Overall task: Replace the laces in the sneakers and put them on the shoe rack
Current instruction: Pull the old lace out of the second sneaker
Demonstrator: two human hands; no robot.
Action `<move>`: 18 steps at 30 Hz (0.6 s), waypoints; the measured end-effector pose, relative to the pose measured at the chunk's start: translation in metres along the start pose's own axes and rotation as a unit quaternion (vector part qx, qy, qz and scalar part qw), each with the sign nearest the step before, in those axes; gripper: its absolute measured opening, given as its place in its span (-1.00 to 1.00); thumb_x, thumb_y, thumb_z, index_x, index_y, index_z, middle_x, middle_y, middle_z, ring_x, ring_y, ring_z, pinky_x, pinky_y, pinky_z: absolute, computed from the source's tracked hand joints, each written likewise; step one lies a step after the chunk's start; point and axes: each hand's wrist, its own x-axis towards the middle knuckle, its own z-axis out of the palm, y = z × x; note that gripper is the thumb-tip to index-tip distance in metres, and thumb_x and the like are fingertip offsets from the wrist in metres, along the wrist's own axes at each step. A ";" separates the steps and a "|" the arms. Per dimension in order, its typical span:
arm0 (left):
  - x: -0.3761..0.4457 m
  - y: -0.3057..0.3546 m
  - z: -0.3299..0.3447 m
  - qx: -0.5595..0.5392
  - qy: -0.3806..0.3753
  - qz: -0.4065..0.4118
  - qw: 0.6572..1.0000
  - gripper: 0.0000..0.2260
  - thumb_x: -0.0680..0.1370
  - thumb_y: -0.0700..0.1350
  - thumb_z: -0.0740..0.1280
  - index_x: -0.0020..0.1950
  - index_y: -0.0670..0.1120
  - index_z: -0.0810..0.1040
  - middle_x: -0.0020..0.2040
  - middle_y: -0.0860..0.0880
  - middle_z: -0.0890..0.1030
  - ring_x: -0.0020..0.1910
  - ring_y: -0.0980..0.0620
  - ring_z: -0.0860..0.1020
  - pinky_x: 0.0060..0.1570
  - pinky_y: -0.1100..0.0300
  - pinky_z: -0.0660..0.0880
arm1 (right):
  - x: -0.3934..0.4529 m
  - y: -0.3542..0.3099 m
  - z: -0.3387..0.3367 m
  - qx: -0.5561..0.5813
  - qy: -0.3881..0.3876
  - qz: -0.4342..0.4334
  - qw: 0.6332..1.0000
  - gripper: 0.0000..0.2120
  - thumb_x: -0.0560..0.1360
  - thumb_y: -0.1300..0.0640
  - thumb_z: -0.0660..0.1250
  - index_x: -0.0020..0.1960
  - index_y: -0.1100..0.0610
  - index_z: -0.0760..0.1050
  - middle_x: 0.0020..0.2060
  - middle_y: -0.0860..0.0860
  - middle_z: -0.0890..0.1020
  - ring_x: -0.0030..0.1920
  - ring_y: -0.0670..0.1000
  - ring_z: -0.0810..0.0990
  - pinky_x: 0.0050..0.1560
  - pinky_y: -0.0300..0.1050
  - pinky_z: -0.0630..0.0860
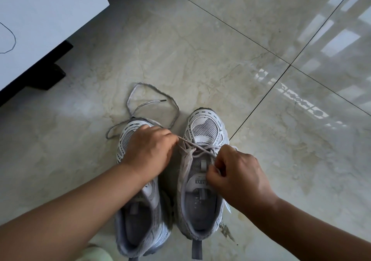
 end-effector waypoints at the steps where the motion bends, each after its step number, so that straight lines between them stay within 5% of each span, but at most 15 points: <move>1: 0.000 0.002 -0.001 -0.001 -0.007 0.010 1.000 -0.90 0.31 -0.20 0.34 -0.25 -0.07 0.63 -0.36 -0.01 0.61 -0.37 -0.09 0.59 -0.37 0.14 0.46 | 0.000 0.000 0.000 -0.002 0.000 0.001 1.000 -0.76 0.44 0.08 0.26 -0.32 0.00 0.23 -0.44 -0.06 0.39 -0.42 -0.10 0.34 -0.45 -0.26 0.19; 5: -0.016 0.021 -0.006 -0.158 -0.027 0.021 0.987 -0.73 0.42 -0.11 0.28 0.10 -0.07 0.59 -0.10 -0.01 0.66 -0.20 0.02 0.63 -0.23 0.21 0.55 | -0.001 0.002 0.001 -0.006 0.004 0.004 1.000 -0.81 0.43 0.07 0.25 -0.30 0.03 0.27 -0.44 -0.06 0.40 -0.40 -0.06 0.36 -0.43 -0.20 0.23; 10: -0.017 0.022 -0.002 -0.245 -0.019 0.029 0.969 -0.71 0.46 0.06 0.25 0.03 -0.05 0.65 -0.18 0.14 0.59 -0.22 0.14 0.58 -0.19 0.30 0.48 | 0.000 0.002 0.004 -0.006 0.006 0.009 1.000 -0.82 0.41 0.07 0.27 -0.30 0.06 0.30 -0.45 -0.04 0.40 -0.39 0.01 0.37 -0.38 -0.12 0.26; 15: -0.011 0.019 -0.004 -0.144 0.039 0.017 0.989 -0.77 0.45 0.06 0.26 -0.19 -0.01 0.66 -0.36 0.10 0.51 -0.38 0.07 0.52 -0.40 0.24 0.43 | -0.002 0.002 0.003 0.001 0.007 -0.001 1.000 -0.80 0.42 0.07 0.27 -0.30 0.05 0.28 -0.45 -0.04 0.39 -0.39 0.01 0.37 -0.37 -0.10 0.25; 18: -0.006 0.014 0.000 -0.024 0.056 0.013 0.998 -0.79 0.40 -0.01 0.25 -0.34 -0.05 0.61 -0.40 0.03 0.47 -0.36 -0.05 0.48 -0.36 0.16 0.34 | -0.002 0.002 0.003 0.004 0.011 -0.007 1.000 -0.80 0.41 0.08 0.28 -0.30 0.06 0.29 -0.47 -0.05 0.37 -0.40 0.01 0.36 -0.38 -0.11 0.25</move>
